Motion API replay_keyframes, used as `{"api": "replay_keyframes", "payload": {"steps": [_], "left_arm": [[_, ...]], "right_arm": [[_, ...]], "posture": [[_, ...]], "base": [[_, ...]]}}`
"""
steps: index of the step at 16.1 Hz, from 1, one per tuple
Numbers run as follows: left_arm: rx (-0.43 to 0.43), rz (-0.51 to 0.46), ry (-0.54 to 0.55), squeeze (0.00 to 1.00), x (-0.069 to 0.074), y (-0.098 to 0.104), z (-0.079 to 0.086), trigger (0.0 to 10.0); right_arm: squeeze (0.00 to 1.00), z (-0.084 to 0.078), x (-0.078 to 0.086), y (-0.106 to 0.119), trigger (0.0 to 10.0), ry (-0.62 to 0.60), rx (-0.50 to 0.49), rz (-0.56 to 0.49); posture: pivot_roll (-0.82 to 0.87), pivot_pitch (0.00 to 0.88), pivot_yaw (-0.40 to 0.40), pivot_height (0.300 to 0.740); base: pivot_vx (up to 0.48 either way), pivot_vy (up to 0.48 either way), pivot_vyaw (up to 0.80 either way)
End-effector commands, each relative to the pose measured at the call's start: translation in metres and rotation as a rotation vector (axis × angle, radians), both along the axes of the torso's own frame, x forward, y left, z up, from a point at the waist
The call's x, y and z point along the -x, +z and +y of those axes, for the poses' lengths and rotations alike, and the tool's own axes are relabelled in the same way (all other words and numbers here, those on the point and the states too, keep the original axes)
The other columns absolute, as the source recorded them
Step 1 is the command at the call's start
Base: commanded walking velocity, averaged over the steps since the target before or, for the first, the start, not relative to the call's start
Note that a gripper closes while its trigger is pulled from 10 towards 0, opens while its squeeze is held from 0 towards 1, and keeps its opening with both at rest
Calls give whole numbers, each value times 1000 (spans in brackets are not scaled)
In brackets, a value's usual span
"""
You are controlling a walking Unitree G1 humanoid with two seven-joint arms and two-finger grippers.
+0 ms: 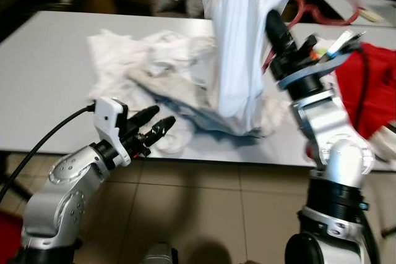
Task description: Hang hanger
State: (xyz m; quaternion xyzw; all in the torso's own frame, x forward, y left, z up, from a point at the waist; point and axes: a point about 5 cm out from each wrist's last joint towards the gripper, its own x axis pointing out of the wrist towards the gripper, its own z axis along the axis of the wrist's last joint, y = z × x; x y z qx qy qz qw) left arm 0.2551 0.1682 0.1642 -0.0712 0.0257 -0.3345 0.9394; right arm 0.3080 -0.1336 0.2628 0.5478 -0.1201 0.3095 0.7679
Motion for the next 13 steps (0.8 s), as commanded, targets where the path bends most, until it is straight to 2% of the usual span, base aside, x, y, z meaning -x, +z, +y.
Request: {"api": "replay_keyframes", "payload": {"steps": [1, 4, 6, 8, 10, 11, 12, 13], "left_arm": [[34, -20, 35, 1000, 3, 8, 3, 10000], [80, -49, 68, 1000, 1, 18, -2, 10000], [85, -51, 54, 996, 1, 23, -6, 10000], [88, -40, 40, 988, 6, 24, -10, 10000], [96, -12, 30, 984, 13, 20, -15, 10000], [79, 6, 30, 976, 16, 16, -17, 10000], [77, 9, 31, 976, 16, 15, -18, 10000], [70, 15, 29, 976, 17, 14, -20, 10000]], "right_arm": [[0, 7, 10, 37, 10000, 36, -1, -147], [0, 9, 23, 82, 10000, 44, 34, -296], [0, 12, 31, 95, 10000, 42, 121, -337], [0, 9, 34, 96, 10000, 44, 124, -336], [0, 6, 36, 75, 10000, 36, 193, -252], [0, 8, 38, 48, 10000, 45, 289, -186], [0, 8, 39, 43, 10000, 48, 307, -169], [0, 9, 39, 27, 10000, 42, 345, -113]], "posture": [[30, 0, -7, 723], [36, 0, -13, 723], [37, 0, -14, 723], [36, 0, -11, 723], [32, 0, -8, 723], [29, 0, -6, 723], [29, 0, -6, 723], [29, 0, -5, 723]], "base": [[0, 0, 794], [0, 0, 794], [0, 0, 794], [0, 0, 794], [0, 0, 794], [0, 0, 794], [0, 0, 794], [0, 0, 794]]}}
